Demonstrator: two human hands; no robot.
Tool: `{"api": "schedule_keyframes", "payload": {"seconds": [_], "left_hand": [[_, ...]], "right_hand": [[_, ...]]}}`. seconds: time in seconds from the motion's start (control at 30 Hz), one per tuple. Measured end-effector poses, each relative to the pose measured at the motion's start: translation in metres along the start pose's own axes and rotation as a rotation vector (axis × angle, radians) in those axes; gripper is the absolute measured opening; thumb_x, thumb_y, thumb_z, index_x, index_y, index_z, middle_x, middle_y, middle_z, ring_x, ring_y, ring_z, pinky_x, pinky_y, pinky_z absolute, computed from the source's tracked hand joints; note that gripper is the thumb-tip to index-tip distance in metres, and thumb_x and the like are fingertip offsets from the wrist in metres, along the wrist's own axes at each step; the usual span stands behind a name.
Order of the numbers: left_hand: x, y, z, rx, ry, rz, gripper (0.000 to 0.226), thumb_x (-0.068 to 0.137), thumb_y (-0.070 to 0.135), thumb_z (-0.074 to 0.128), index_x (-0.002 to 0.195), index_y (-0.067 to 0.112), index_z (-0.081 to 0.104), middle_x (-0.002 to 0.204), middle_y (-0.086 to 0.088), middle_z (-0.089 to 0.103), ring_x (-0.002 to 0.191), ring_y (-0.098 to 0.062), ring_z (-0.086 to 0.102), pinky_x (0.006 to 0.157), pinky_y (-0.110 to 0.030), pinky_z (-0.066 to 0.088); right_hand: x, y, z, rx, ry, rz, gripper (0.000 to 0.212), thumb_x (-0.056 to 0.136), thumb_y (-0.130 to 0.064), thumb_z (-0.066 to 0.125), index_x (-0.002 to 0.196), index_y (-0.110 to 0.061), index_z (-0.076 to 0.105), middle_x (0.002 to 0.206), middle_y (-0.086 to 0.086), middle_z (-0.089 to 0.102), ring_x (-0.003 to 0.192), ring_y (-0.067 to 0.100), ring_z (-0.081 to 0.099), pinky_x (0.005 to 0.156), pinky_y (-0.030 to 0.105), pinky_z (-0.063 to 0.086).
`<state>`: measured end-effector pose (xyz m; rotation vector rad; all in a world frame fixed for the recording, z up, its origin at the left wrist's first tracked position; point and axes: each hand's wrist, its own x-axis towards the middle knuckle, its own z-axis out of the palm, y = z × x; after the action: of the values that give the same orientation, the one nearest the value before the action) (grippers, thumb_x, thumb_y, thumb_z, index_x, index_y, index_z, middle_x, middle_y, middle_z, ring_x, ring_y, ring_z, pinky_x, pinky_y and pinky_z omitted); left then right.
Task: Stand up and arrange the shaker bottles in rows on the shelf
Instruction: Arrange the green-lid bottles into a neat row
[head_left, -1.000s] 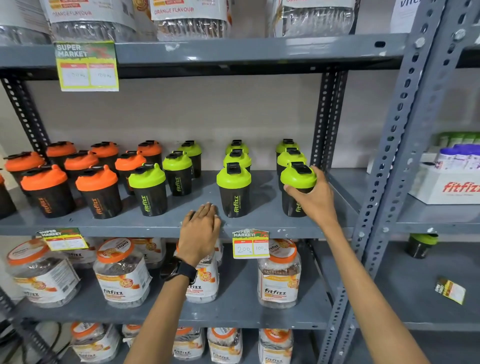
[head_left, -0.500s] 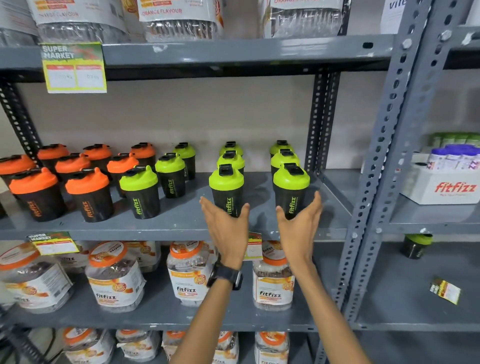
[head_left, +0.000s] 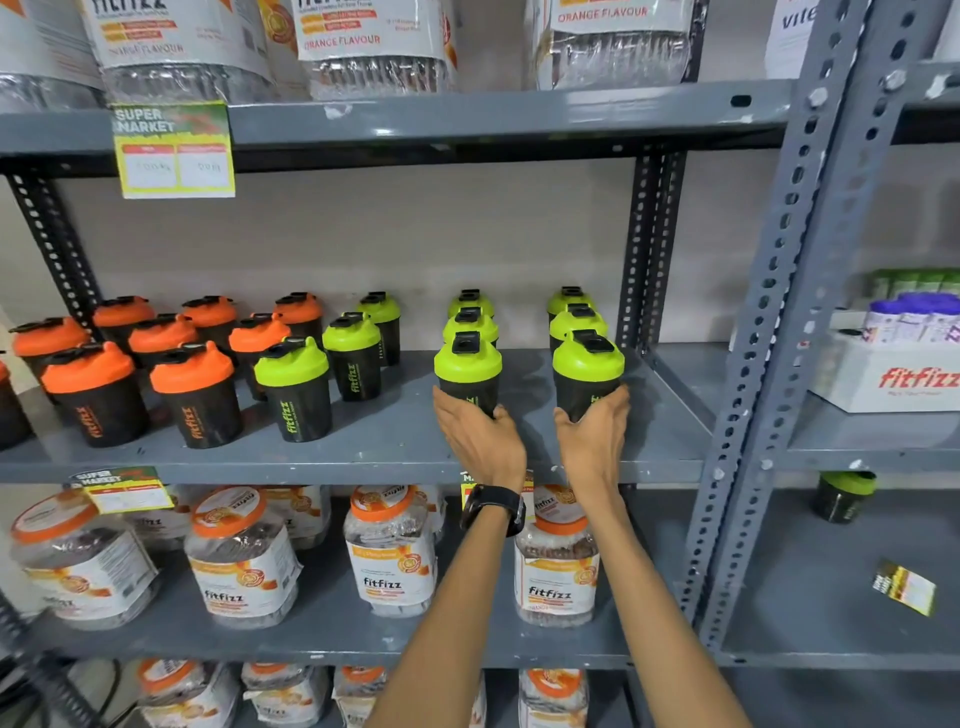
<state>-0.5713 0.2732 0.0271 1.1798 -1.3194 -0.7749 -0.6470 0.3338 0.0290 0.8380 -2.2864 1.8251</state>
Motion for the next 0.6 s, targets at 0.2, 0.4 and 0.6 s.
{"api": "schedule_keyframes", "payload": {"seconds": [0.2, 0.4, 0.6], "left_hand": [[0.005, -0.009, -0.011, -0.002, -0.071, 0.065, 0.086, 0.082, 0.009, 0.076, 0.150, 0.001, 0.024, 0.149, -0.019, 0.042, 0.139, -0.037, 0.039, 0.109, -0.051, 0.042], [-0.003, -0.006, -0.019, -0.021, -0.085, 0.076, 0.092, 0.085, 0.014, 0.076, 0.155, 0.003, 0.017, 0.156, -0.017, 0.038, 0.143, -0.034, 0.036, 0.112, -0.045, 0.037], [-0.013, -0.005, -0.017, -0.021, -0.100, 0.086, 0.093, 0.087, 0.017, 0.074, 0.156, 0.005, 0.014, 0.158, -0.015, 0.034, 0.145, -0.031, 0.033, 0.113, -0.045, 0.036]], "right_hand": [[0.001, 0.006, -0.008, -0.010, -0.001, -0.024, 0.076, 0.077, -0.009, 0.080, 0.136, 0.006, 0.036, 0.131, 0.025, 0.048, 0.124, 0.041, 0.050, 0.101, 0.043, 0.044], [-0.004, 0.007, -0.007, -0.031, 0.015, -0.050, 0.080, 0.078, -0.012, 0.080, 0.139, 0.002, 0.031, 0.133, 0.023, 0.044, 0.125, 0.042, 0.049, 0.103, 0.050, 0.046], [-0.005, 0.007, -0.006, -0.047, -0.018, -0.053, 0.082, 0.079, -0.016, 0.080, 0.140, 0.004, 0.030, 0.134, 0.024, 0.043, 0.127, 0.043, 0.048, 0.103, 0.051, 0.046]]}}
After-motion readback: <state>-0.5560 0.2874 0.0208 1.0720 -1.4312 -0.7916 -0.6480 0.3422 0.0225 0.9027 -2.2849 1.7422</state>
